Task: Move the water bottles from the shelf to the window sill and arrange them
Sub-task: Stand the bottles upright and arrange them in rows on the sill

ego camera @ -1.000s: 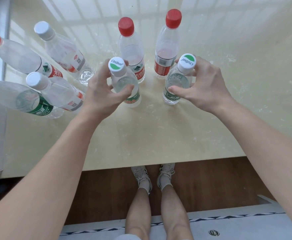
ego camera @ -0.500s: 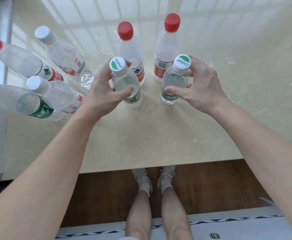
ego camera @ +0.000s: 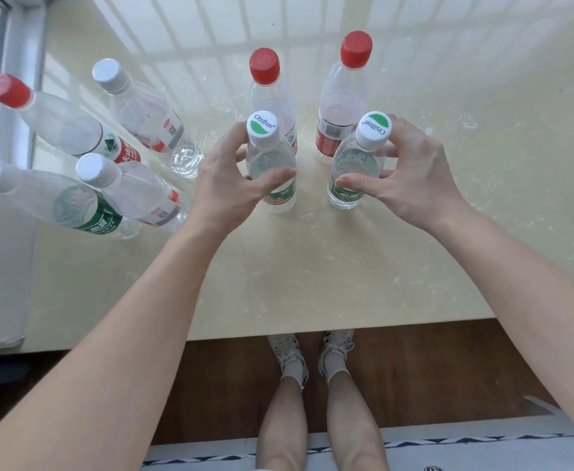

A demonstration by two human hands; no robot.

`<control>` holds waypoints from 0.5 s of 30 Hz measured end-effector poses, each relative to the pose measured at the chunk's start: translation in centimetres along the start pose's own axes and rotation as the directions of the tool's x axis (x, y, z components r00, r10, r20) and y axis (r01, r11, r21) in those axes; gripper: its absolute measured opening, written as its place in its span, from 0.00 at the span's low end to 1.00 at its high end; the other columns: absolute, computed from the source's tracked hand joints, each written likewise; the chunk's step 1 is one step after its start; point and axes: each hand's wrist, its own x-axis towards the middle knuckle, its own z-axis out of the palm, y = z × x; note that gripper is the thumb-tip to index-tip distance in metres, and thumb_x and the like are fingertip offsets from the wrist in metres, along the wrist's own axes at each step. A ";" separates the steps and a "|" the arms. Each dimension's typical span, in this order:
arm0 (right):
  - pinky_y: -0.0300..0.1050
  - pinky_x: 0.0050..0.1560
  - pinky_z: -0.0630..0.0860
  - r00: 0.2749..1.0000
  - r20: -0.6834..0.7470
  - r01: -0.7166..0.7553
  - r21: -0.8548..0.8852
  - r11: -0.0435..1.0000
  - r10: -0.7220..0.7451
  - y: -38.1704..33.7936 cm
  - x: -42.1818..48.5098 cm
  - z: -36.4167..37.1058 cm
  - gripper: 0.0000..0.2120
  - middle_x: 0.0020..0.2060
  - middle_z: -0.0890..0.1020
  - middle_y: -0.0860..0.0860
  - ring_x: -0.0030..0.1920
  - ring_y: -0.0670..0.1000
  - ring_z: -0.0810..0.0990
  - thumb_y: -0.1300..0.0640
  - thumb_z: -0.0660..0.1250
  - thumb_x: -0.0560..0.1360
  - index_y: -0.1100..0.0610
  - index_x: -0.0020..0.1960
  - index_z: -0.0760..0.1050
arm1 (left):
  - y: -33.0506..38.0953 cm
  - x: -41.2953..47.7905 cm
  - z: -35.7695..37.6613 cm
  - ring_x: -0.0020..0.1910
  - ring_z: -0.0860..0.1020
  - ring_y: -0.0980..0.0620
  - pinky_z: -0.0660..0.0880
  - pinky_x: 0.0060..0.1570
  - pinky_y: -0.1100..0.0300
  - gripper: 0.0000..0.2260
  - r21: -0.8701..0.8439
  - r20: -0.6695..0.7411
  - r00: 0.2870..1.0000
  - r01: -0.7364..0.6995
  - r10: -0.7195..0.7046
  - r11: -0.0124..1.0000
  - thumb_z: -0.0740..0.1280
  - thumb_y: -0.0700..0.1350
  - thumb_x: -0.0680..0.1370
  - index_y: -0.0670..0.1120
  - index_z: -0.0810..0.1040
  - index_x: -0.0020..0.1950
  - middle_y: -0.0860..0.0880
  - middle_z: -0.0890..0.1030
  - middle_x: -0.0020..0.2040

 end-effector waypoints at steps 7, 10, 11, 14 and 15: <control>0.48 0.46 0.83 0.998 0.059 0.015 -0.024 1.000 -0.013 -0.4 0.5 -0.5 0.29 0.56 0.81 0.46 0.56 0.48 0.80 0.48 0.81 0.66 0.49 0.63 0.75 | -0.5 -0.2 -0.5 0.60 0.78 0.54 0.80 0.52 0.61 0.25 -0.018 0.029 0.999 0.032 -0.032 0.999 0.78 0.54 0.68 0.52 0.75 0.63 0.54 0.80 0.60; 0.51 0.47 0.83 0.998 0.069 0.005 -0.019 1.000 -0.003 -0.2 0.5 -0.4 0.28 0.56 0.81 0.46 0.57 0.48 0.80 0.49 0.81 0.66 0.49 0.63 0.76 | -0.4 -0.2 -0.6 0.61 0.77 0.53 0.82 0.51 0.52 0.26 -0.020 0.035 0.998 0.047 -0.046 0.999 0.78 0.54 0.68 0.52 0.75 0.63 0.54 0.79 0.61; 0.53 0.48 0.83 0.997 0.075 0.001 -0.021 1.000 0.001 -0.1 0.4 -0.4 0.27 0.56 0.81 0.46 0.57 0.48 0.80 0.49 0.81 0.66 0.49 0.62 0.76 | -0.4 -0.2 -0.6 0.61 0.77 0.53 0.82 0.51 0.51 0.27 -0.014 0.034 0.998 0.050 -0.049 0.999 0.78 0.54 0.68 0.52 0.74 0.63 0.54 0.79 0.61; 0.55 0.50 0.82 0.996 0.090 0.003 -0.026 1.000 -0.001 -0.1 0.4 -0.3 0.28 0.56 0.81 0.47 0.56 0.50 0.81 0.50 0.81 0.66 0.49 0.62 0.75 | -0.2 -0.2 -0.5 0.61 0.77 0.53 0.81 0.53 0.52 0.27 -0.003 0.031 0.998 0.052 -0.052 0.999 0.79 0.52 0.68 0.52 0.74 0.63 0.55 0.78 0.60; 0.53 0.53 0.82 0.996 0.094 0.006 -0.028 1.000 -0.003 -0.2 0.5 -0.4 0.29 0.56 0.81 0.47 0.56 0.50 0.80 0.50 0.81 0.65 0.49 0.63 0.74 | -0.1 -0.1 -0.6 0.61 0.77 0.53 0.81 0.54 0.52 0.27 -0.007 0.033 0.998 0.053 -0.053 0.999 0.79 0.52 0.68 0.53 0.74 0.63 0.55 0.78 0.59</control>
